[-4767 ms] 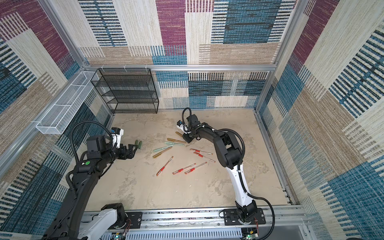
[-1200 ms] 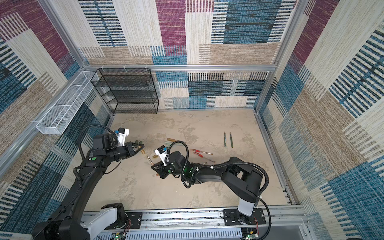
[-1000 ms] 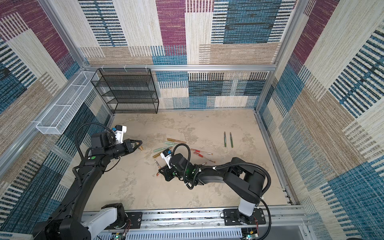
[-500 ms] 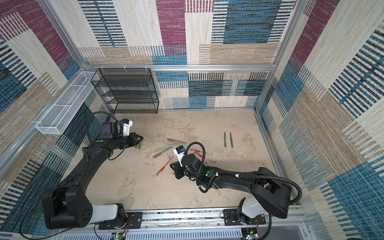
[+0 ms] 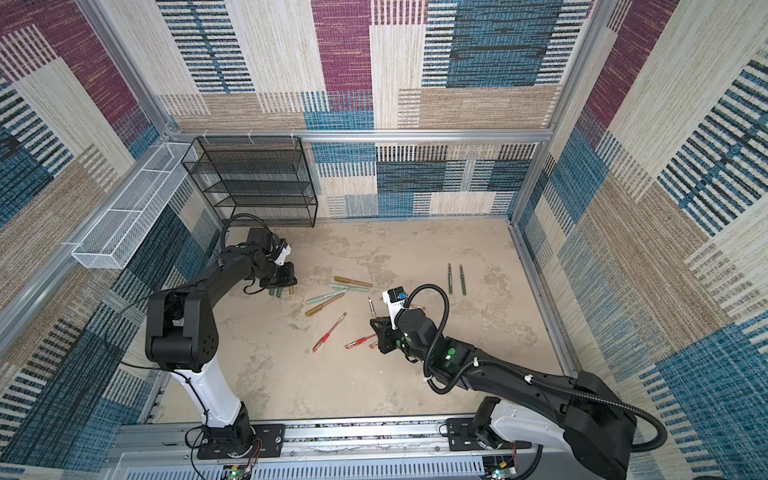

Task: Open the pen caps
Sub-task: 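Drop the tan cap beside the green caps while the right gripper carries the pen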

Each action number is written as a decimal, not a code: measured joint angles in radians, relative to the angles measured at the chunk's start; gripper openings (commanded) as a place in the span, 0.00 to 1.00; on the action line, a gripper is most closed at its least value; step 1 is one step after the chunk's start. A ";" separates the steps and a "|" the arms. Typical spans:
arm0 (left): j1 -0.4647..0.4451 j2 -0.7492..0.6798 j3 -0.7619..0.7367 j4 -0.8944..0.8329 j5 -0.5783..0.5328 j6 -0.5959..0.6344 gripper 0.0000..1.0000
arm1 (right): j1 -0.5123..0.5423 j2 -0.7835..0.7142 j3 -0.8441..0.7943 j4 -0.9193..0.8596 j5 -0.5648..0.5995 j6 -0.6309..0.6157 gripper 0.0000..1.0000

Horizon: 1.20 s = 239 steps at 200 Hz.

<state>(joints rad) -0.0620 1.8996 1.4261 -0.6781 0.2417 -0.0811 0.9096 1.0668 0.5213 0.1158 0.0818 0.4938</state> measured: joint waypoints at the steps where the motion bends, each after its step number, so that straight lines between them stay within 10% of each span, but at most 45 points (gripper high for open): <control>1: 0.000 0.003 0.003 -0.002 -0.003 0.001 0.02 | 0.000 -0.002 -0.001 0.000 0.000 0.000 0.02; 124: -0.019 0.277 0.257 -0.199 -0.139 0.051 0.19 | -0.011 -0.105 -0.057 -0.080 0.050 0.020 0.02; 239: -0.026 0.140 0.192 -0.193 -0.193 0.050 0.42 | -0.028 -0.105 -0.025 -0.106 0.060 0.006 0.04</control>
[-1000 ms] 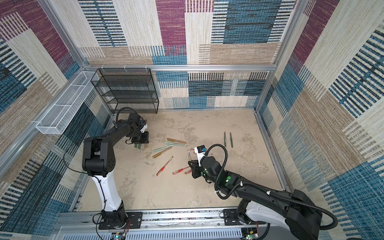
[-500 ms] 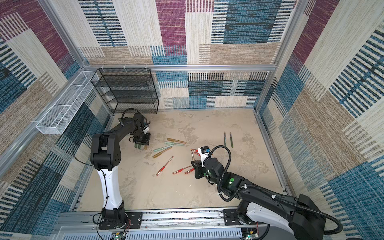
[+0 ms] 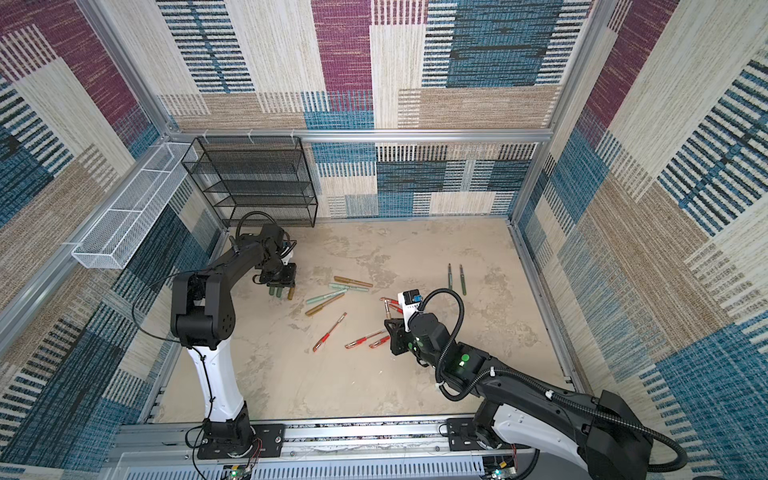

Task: Open the pen caps
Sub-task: 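Drop the tan cap beside the green caps while the right gripper carries the pen, then lower the uncapped tan pen beside the green pens and open the right gripper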

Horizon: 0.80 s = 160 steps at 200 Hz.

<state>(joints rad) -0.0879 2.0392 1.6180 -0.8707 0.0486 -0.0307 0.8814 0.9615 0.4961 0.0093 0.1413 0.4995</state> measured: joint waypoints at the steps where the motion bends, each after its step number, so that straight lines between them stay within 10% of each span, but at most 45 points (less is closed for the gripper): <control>1: 0.000 -0.006 -0.002 0.000 0.000 0.000 0.42 | 0.000 0.000 0.001 0.000 0.000 -0.001 0.04; 160: -0.024 -0.821 -0.581 0.233 0.150 0.005 0.89 | -0.365 0.352 0.378 -0.138 -0.195 -0.214 0.06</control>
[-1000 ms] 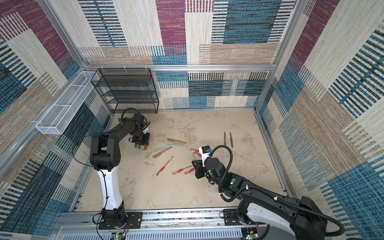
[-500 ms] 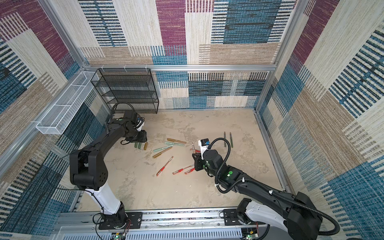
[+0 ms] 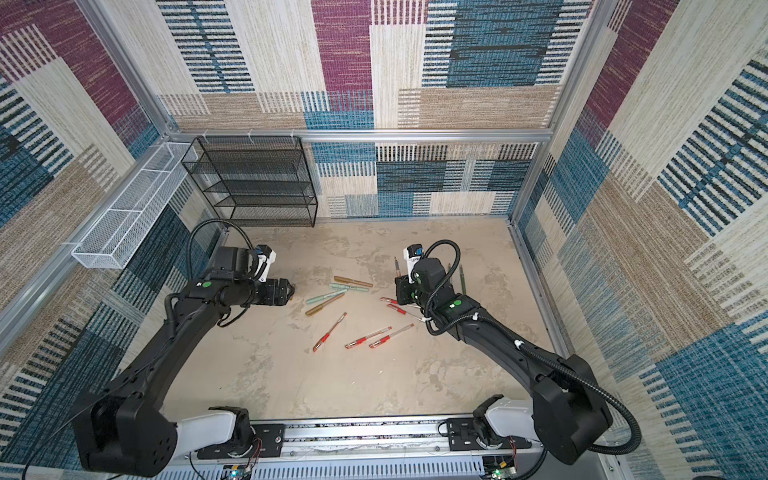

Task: Open the pen caps
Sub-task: 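Lower the uncapped tan pen beside the green pens and open the right gripper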

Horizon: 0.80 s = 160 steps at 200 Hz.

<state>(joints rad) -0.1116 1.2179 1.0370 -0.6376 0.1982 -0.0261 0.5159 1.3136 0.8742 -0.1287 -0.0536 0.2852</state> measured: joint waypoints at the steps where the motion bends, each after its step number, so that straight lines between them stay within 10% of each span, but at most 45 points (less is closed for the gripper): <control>1: 0.000 -0.006 -0.005 0.004 0.002 0.000 0.89 | -0.002 0.002 0.002 -0.001 -0.001 -0.001 0.06; 160: 0.200 -0.212 -0.192 0.185 0.180 -0.054 0.94 | -0.322 0.497 0.242 -0.156 -0.152 -0.129 0.07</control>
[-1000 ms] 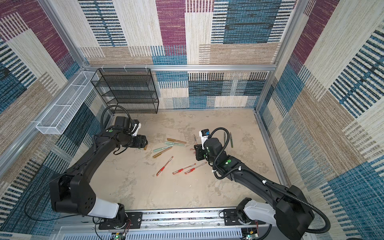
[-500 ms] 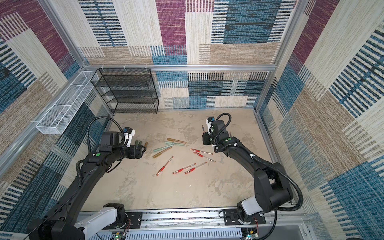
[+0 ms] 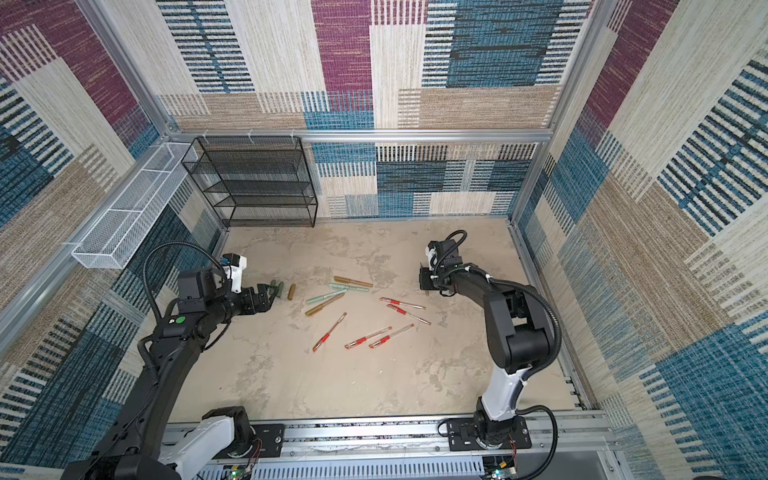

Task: Open the pen caps
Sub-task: 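Lower the uncapped tan pen beside the green pens and open the right gripper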

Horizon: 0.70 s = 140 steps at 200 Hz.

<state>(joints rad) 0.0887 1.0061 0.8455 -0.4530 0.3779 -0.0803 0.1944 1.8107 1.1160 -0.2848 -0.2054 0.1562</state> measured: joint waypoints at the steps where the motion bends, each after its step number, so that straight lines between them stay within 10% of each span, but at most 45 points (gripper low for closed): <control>1: 0.000 0.000 0.000 0.000 0.001 0.000 0.94 | -0.001 0.002 0.001 0.000 0.001 0.000 0.07; 140: 0.004 -0.008 -0.004 0.012 0.018 0.000 0.94 | -0.079 0.121 0.071 0.002 0.129 -0.023 0.17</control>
<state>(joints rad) 0.0925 0.9985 0.8417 -0.4412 0.3958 -0.0803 0.1158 1.9316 1.1870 -0.2829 -0.0769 0.1329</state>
